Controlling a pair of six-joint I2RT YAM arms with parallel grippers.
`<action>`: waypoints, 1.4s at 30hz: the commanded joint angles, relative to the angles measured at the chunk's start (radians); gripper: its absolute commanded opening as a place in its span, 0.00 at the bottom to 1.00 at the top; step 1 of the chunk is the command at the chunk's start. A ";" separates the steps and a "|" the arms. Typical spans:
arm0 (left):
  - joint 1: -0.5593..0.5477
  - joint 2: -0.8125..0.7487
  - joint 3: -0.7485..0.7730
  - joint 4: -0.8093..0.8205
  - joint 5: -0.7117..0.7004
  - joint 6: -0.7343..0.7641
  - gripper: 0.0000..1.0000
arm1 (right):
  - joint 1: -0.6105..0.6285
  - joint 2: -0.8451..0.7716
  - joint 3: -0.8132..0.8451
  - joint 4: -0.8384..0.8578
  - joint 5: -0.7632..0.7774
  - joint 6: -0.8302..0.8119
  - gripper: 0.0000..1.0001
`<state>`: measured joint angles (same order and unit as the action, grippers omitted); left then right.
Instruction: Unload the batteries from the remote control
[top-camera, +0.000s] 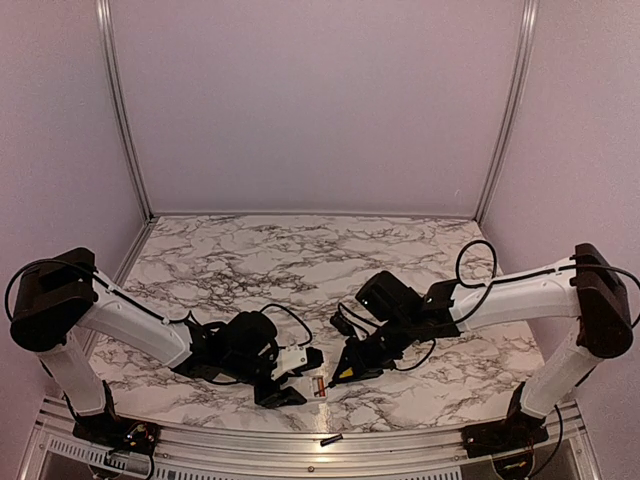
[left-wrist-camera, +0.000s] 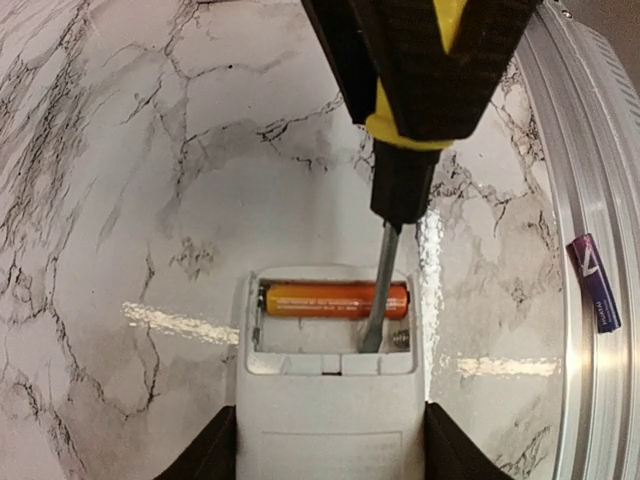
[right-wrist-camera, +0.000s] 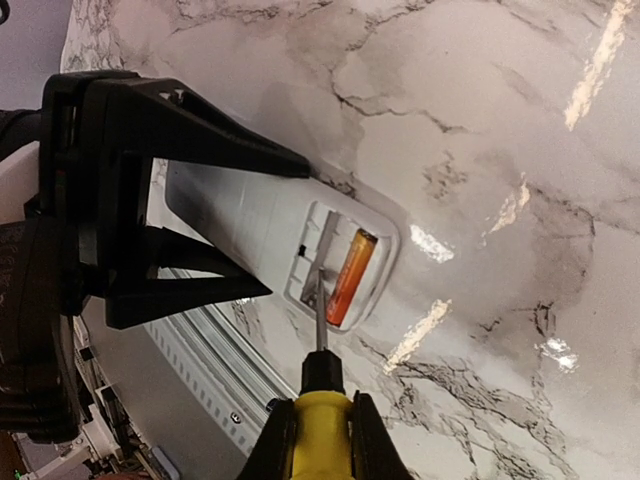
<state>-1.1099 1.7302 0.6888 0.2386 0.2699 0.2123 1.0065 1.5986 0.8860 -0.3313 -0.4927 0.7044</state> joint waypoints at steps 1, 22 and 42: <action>0.001 0.033 0.018 0.174 -0.008 -0.139 0.00 | 0.052 0.092 0.015 -0.090 0.005 -0.051 0.00; 0.001 0.069 0.113 0.009 -0.069 -0.170 0.00 | 0.032 -0.002 0.417 -0.598 0.288 -0.144 0.00; -0.016 0.155 0.234 -0.094 -0.097 -0.192 0.00 | 0.032 0.038 0.448 -0.591 0.408 -0.115 0.00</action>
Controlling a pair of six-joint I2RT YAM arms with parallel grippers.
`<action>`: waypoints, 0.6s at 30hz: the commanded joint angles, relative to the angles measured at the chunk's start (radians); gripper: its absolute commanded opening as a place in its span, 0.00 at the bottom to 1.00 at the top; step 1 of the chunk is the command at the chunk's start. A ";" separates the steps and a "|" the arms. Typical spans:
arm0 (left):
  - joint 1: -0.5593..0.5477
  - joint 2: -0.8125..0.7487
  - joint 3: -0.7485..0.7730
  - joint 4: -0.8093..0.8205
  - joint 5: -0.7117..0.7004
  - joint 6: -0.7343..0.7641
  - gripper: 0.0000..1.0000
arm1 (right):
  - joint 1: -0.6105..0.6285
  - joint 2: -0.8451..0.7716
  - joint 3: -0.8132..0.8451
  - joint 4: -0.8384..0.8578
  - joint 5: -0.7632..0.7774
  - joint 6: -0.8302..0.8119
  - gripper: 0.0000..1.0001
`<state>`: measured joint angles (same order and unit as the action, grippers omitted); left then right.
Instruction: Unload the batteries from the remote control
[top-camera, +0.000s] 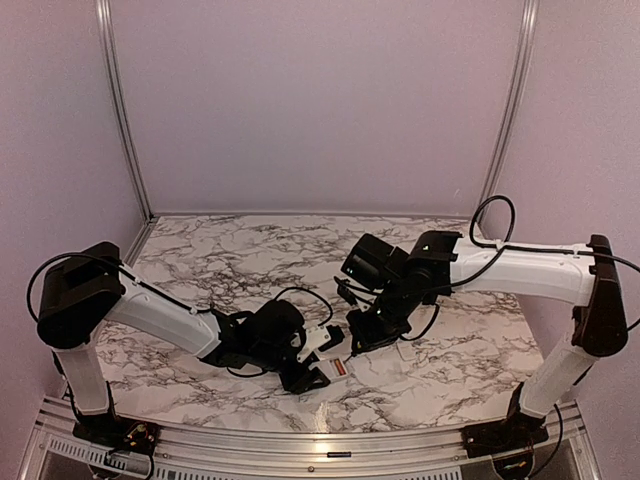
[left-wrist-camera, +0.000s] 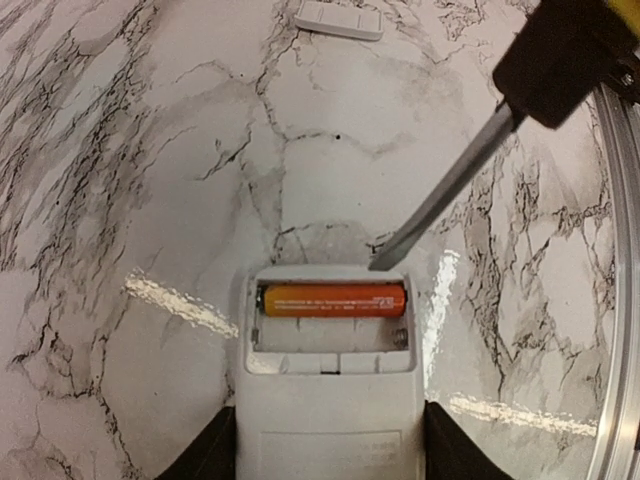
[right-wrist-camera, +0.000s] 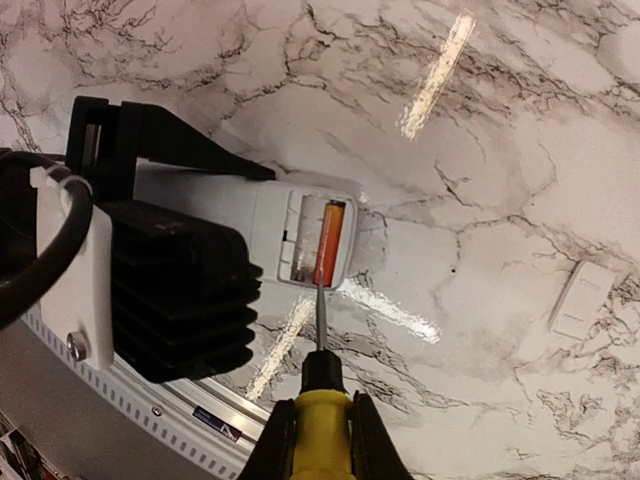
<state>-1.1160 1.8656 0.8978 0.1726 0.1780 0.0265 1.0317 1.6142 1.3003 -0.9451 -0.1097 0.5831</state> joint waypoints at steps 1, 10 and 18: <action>-0.010 0.022 0.026 -0.028 -0.004 -0.007 0.00 | 0.008 0.025 0.031 0.032 0.030 0.007 0.00; -0.014 0.030 0.026 -0.004 -0.003 -0.018 0.00 | 0.006 0.051 -0.004 0.074 0.059 0.002 0.00; -0.015 0.030 0.024 0.002 -0.008 -0.017 0.00 | 0.007 0.062 -0.041 0.098 0.055 -0.008 0.00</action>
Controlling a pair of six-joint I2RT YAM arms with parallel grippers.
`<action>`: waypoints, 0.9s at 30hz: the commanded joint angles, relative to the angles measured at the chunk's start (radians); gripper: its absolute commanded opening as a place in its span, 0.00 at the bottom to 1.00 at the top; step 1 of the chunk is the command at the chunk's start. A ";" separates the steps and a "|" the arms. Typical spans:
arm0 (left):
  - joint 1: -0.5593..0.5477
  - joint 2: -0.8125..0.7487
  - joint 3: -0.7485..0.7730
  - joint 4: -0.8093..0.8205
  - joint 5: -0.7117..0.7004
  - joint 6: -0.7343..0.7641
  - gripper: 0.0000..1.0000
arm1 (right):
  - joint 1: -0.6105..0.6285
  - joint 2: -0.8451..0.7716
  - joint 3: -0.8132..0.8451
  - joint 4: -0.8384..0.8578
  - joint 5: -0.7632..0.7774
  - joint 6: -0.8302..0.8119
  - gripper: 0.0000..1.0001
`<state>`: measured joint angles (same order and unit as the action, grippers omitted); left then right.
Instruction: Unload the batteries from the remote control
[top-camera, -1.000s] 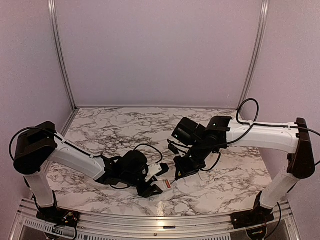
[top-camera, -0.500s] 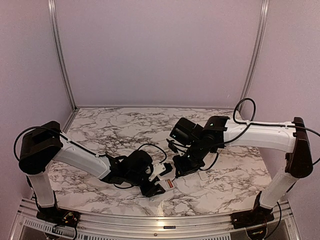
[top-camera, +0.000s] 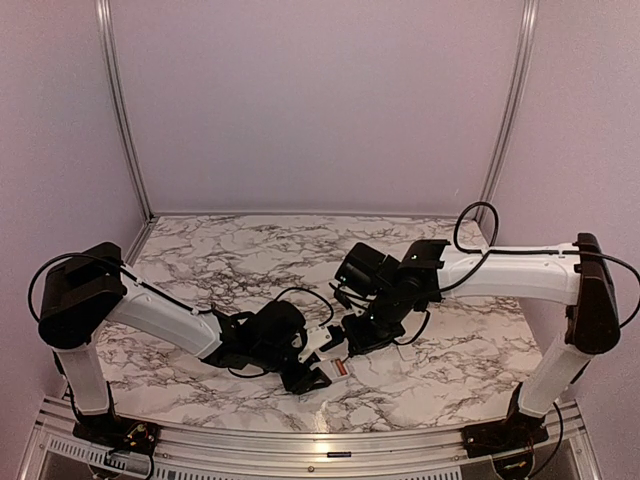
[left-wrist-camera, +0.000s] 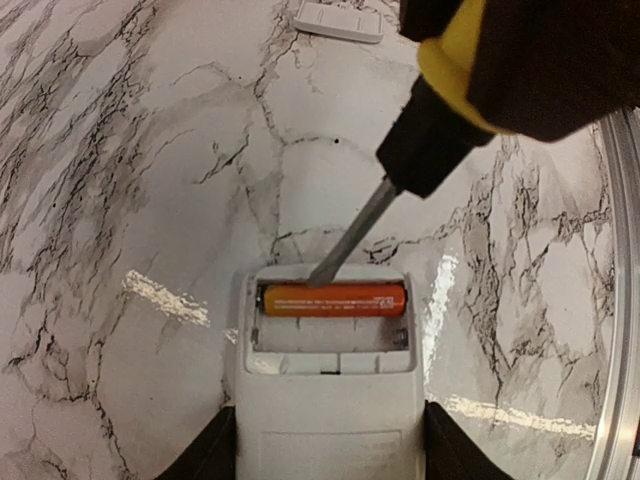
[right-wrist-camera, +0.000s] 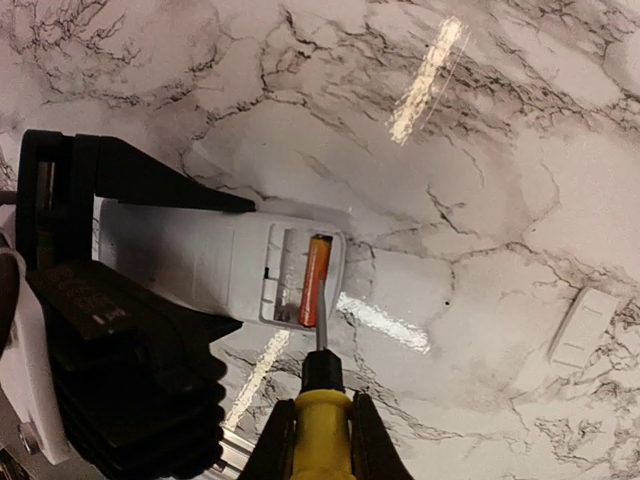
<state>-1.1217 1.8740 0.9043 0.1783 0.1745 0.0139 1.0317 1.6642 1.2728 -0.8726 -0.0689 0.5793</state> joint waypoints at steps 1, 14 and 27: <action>-0.009 0.022 0.018 -0.002 -0.005 -0.031 0.00 | 0.007 0.012 -0.018 0.027 0.014 -0.004 0.00; -0.010 0.022 0.015 0.019 -0.012 -0.053 0.00 | 0.008 0.014 -0.088 0.023 0.023 -0.024 0.00; -0.010 0.013 0.002 0.044 -0.025 -0.048 0.00 | 0.008 0.003 -0.129 0.010 0.023 -0.054 0.00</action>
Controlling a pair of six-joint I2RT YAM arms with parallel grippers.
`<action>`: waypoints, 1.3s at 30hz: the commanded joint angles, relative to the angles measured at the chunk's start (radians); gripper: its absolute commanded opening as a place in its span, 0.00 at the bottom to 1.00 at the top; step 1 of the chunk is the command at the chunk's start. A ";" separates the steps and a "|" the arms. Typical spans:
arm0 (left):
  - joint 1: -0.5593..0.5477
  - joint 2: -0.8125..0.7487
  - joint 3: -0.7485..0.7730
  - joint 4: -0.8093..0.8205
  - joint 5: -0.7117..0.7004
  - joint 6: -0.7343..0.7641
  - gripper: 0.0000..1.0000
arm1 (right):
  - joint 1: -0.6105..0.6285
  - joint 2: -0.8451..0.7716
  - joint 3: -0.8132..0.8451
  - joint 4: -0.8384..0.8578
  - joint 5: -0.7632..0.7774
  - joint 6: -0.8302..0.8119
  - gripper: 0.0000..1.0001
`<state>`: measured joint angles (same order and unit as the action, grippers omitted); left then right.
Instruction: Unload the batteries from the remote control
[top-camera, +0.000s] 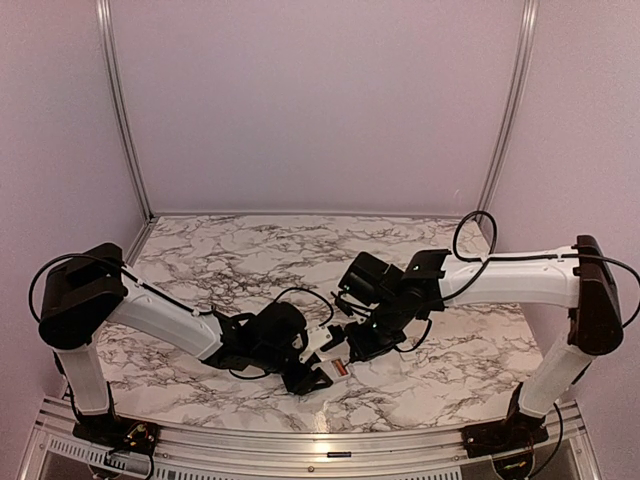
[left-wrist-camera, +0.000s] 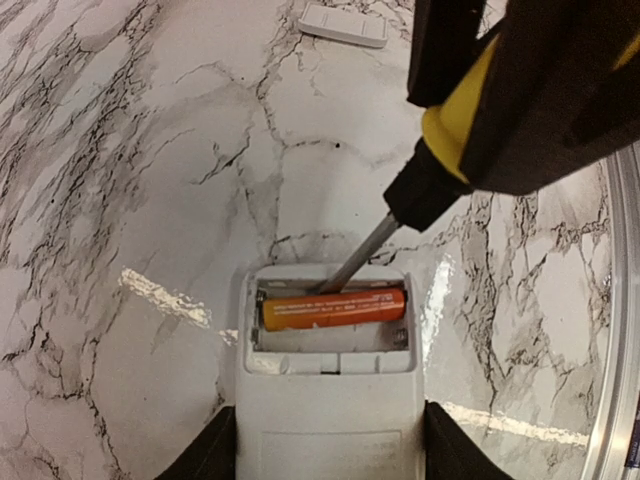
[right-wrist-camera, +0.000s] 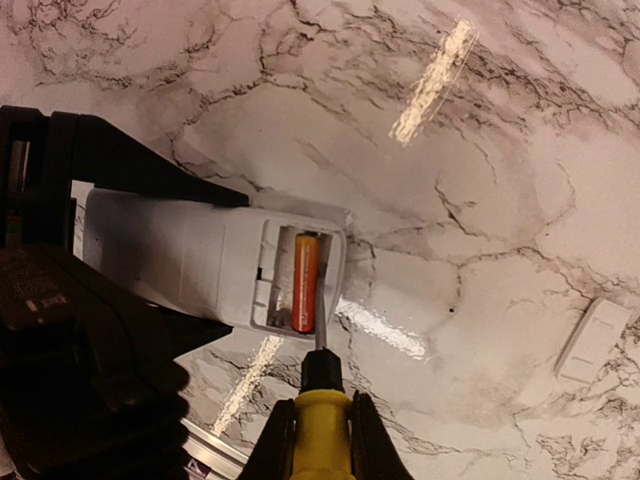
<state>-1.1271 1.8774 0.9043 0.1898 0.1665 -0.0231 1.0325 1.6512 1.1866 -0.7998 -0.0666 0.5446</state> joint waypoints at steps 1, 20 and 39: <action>-0.005 0.004 -0.009 0.047 -0.018 -0.007 0.00 | 0.007 0.014 -0.045 -0.063 0.019 -0.022 0.00; -0.005 -0.069 -0.189 0.338 -0.077 -0.012 0.06 | 0.007 0.033 -0.101 -0.032 -0.042 -0.047 0.00; -0.005 -0.134 -0.353 0.551 -0.142 -0.012 0.94 | 0.006 0.067 -0.036 -0.079 -0.038 -0.054 0.00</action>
<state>-1.1347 1.7954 0.5697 0.6796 0.0551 -0.0410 1.0332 1.6608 1.1561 -0.7189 -0.1333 0.4984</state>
